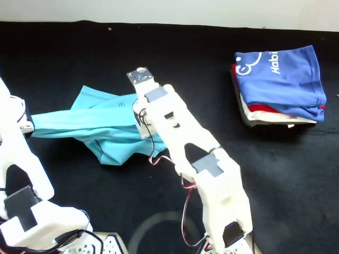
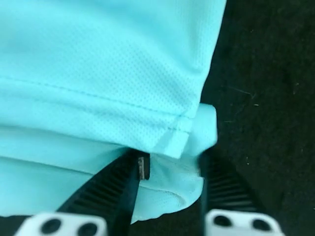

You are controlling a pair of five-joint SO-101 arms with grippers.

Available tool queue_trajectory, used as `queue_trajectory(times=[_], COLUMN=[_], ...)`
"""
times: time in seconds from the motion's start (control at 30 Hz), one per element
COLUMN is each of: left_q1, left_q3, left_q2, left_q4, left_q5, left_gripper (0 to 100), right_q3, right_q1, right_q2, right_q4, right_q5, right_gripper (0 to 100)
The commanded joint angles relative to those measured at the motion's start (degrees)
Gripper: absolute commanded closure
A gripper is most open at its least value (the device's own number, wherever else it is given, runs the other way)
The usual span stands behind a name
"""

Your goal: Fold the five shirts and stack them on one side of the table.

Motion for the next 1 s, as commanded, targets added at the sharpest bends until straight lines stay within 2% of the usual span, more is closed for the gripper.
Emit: queue_trajectory(times=[0.0,0.13,0.3,0.47,0.57,0.77,0.97], left_q1=[-0.4,-0.4,0.04,1.19,4.44,15.16,18.33], left_q3=[-0.57,-0.57,-0.04,0.04,-0.04,-1.54,-14.55], left_q2=[-2.24,-2.24,-1.63,-1.63,-1.63,-2.33,-2.33], left_q4=[-0.62,-0.7,-0.53,-0.18,2.02,6.42,11.96], left_q5=[-0.44,-0.44,-0.44,-0.44,-0.18,0.0,6.59], left_gripper=[99,99,99,99,99,99,99], right_q3=[-2.68,-2.86,-2.77,-2.86,-2.86,-4.18,-14.81], right_q1=[-0.13,0.04,3.65,8.84,12.0,16.57,21.67], right_q2=[-0.22,-1.8,-6.55,-12.7,-17.54,-27.65,-31.6], right_q4=[0.75,0.75,2.15,6.73,7.6,7.08,7.69], right_q5=[-0.18,-0.18,0.0,7.82,11.08,18.11,18.81], right_gripper=[98.2,99.3,99.3,99.3,99.3,99.3,99.3])
